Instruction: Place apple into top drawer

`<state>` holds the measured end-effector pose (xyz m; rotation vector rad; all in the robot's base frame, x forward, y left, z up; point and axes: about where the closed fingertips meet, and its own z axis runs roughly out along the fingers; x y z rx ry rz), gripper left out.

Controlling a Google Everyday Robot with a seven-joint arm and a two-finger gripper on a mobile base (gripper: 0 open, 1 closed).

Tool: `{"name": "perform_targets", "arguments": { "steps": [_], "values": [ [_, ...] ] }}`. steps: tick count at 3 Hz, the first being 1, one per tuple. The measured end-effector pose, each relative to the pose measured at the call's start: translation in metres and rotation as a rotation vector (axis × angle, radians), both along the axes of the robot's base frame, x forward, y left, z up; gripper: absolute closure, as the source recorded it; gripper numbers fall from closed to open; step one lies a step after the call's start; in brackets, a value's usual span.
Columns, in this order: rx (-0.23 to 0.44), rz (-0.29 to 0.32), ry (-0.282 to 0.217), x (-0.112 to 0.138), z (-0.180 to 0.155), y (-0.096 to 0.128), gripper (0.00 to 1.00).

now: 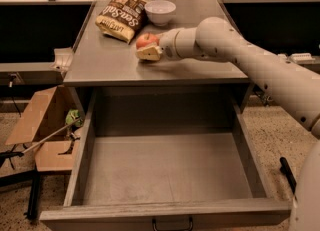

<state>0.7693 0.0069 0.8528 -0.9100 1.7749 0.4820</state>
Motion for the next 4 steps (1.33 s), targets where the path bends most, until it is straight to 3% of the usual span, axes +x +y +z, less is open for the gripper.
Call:
{"name": "perform_targets", "arguments": {
  "steps": [1,2,3,4],
  "values": [
    [0.028,0.049,-0.017,-0.018,0.009,0.009,0.65],
    [0.055,0.141,-0.059,-0.056,0.036,0.015,0.89],
    [0.051,0.264,-0.099,-0.103,0.063,0.018,1.00],
    [0.035,0.383,-0.091,-0.134,0.068,0.018,1.00]
  ]
}}
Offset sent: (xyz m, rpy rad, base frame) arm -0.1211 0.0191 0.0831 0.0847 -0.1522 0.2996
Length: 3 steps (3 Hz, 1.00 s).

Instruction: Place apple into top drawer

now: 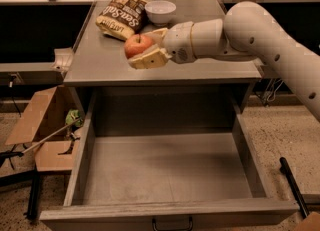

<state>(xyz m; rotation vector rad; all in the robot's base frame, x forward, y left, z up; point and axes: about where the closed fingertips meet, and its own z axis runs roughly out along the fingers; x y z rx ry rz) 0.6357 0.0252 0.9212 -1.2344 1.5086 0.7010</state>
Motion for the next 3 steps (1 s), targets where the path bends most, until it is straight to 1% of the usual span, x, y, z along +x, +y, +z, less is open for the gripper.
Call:
{"name": "perform_targets", "arguments": {
  "steps": [1,2,3],
  "values": [
    [-0.018,0.045,0.022,-0.012,-0.006,0.004,1.00],
    [-0.035,0.066,0.045,-0.016,-0.022,0.004,1.00],
    [-0.044,0.127,0.103,-0.042,-0.061,-0.002,1.00]
  ]
}}
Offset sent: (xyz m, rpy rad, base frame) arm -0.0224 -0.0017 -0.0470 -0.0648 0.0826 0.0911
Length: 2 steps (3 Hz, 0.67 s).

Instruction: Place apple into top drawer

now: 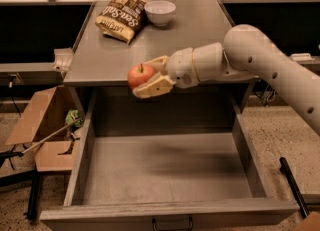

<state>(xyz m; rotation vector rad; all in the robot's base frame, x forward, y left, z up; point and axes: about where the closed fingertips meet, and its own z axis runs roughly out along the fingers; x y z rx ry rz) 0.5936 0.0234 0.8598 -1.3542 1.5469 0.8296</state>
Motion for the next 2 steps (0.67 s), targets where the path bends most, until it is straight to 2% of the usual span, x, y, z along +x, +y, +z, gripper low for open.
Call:
{"name": "perform_targets", "arguments": {
  "steps": [1,2],
  "values": [
    [-0.045,0.046,0.041,-0.030,-0.037,-0.009,1.00],
    [-0.168,0.001,0.038,-0.048,-0.086,-0.031,1.00]
  ]
}}
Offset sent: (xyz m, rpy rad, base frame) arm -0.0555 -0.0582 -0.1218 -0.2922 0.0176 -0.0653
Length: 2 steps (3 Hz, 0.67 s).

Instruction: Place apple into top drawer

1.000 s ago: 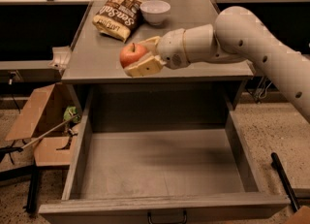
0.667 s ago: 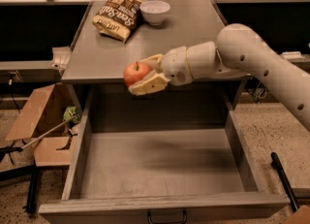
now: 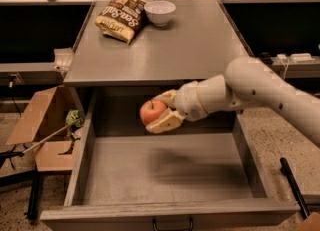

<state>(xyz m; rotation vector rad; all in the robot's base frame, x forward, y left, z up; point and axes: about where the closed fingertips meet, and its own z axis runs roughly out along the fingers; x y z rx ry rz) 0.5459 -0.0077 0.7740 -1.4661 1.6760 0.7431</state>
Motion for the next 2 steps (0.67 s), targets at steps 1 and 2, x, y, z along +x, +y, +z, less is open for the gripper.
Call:
{"name": "perform_targets", "arguments": {
  "steps": [1,2],
  "values": [
    [0.002,-0.170,-0.036,0.003,-0.048,-0.028,1.00],
    [0.038,-0.312,-0.062,0.022,-0.073,-0.043,1.00]
  ]
}}
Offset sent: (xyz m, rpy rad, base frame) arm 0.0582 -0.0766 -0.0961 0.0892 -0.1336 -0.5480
